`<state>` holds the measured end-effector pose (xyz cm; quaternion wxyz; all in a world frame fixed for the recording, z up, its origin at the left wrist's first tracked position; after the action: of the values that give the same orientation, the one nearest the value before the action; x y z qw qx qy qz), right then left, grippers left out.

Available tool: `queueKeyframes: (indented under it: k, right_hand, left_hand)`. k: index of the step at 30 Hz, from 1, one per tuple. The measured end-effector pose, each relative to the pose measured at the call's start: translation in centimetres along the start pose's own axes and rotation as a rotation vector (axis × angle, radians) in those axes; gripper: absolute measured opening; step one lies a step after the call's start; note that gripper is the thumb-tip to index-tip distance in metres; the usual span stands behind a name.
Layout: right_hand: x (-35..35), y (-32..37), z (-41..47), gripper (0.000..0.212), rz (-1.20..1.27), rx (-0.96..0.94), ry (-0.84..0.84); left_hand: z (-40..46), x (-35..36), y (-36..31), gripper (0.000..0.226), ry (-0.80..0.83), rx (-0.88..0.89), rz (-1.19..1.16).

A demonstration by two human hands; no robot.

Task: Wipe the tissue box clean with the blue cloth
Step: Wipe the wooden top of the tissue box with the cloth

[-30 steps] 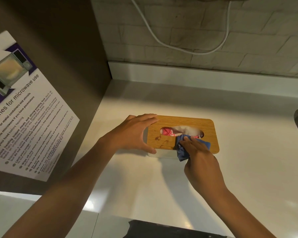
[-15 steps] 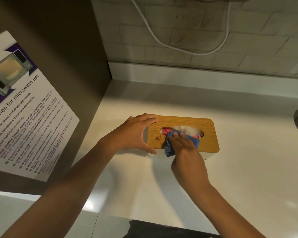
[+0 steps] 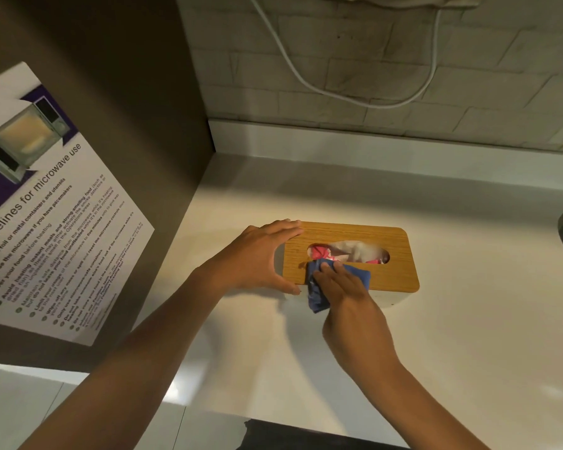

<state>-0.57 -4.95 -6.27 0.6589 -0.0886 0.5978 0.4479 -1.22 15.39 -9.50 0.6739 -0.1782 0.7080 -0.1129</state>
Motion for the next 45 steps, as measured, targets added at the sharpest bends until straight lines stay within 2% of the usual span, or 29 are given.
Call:
queueKeyframes:
  k: [5, 20, 24, 29, 34, 39, 45]
  right_hand:
    - [-1.0, -2.9, 0.1, 0.062, -0.032, 0.111, 0.003]
    - [-1.1, -3.4, 0.2, 0.064, 0.011, 0.098, 0.051]
    - [-0.5, -1.8, 0.8, 0.063, 0.032, 0.135, 0.015]
    - [0.2, -0.3, -0.8, 0.068, 0.051, 0.023, 0.0]
    - [-0.1, -0.6, 0.5, 0.067, 0.038, 0.157, -0.058]
    - [1.2, 1.6, -0.8, 0.07, 0.006, 0.101, -0.007]
    - [0.9, 1.5, 1.3, 0.065, -0.017, 0.194, -0.058]
  left_hand:
    - [-0.4, 0.3, 0.0, 0.122, -0.008, -0.019, -0.033]
    - [0.1, -1.1, -0.8, 0.124, 0.088, -0.06, -0.018]
    - [0.1, -1.2, -0.8, 0.119, 0.081, -0.051, -0.033]
    - [0.0, -1.1, -0.4, 0.119, 0.058, -0.015, -0.068]
    - [-0.1, -0.7, -0.1, 0.12, 0.045, -0.006, -0.156]
    - [0.0, -0.6, 0.2, 0.119, 0.023, 0.022, -0.201]
    - [-0.4, -0.1, 0.2, 0.127, 0.011, 0.026, -0.25]
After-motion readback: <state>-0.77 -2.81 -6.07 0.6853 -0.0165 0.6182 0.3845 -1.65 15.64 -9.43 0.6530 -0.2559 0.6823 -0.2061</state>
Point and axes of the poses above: each hand's wrist, its own z-axis towards the middle knuckle, its own x-axis out of the palm, y = z × x, the point moved 4 cm from there along z, towards the middle knuckle, and after that the axes turned 3 degrees about -y, right-handed, at the moved point
